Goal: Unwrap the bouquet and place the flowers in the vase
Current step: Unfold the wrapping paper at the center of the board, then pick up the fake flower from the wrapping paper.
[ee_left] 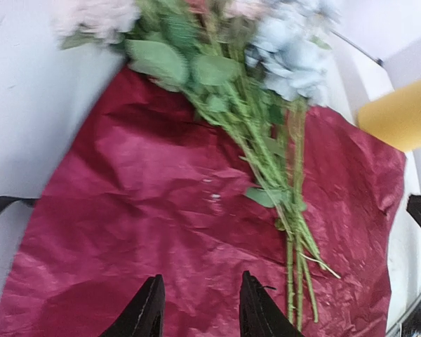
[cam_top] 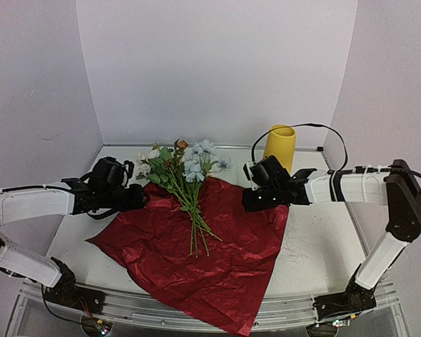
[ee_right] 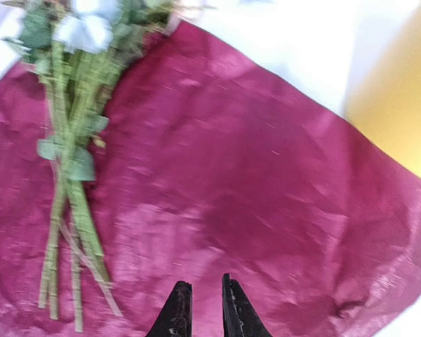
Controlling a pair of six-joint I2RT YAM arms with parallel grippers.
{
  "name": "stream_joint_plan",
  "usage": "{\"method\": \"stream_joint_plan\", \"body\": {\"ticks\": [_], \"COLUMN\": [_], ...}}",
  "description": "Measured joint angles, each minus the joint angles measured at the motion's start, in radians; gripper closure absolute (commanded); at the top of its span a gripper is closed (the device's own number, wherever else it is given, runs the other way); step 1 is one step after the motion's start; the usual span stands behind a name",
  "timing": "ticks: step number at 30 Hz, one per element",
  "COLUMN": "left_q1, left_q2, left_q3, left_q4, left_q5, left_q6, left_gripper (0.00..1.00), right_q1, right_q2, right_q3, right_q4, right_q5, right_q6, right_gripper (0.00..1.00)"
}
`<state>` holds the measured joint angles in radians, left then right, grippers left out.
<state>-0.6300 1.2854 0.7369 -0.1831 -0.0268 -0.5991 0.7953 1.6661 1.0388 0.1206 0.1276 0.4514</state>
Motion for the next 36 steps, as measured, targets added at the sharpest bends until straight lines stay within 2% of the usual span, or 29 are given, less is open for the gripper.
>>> {"method": "stream_joint_plan", "body": {"ticks": [4, 13, 26, 36], "left_q1": [-0.077, -0.175, -0.204, -0.219], "left_q2": [0.087, 0.316, 0.594, 0.680], "left_q3": [0.051, 0.198, 0.412, 0.503], "left_q4": [0.037, 0.094, 0.104, 0.059], "left_q5": [0.000, -0.031, -0.055, -0.080], "left_q6": [-0.001, 0.001, 0.049, 0.081], "left_gripper": [0.62, 0.66, 0.69, 0.71], "right_q1": [0.014, 0.015, 0.015, 0.015], "right_q2": [0.000, -0.022, -0.051, -0.051], "right_q3": [0.004, -0.010, -0.039, -0.053], "right_q4": [0.035, 0.069, 0.082, 0.081], "right_q5": [-0.025, -0.017, 0.019, 0.036], "right_q6": [0.022, 0.061, 0.074, 0.077], "right_gripper": [0.82, 0.83, 0.83, 0.83]}}
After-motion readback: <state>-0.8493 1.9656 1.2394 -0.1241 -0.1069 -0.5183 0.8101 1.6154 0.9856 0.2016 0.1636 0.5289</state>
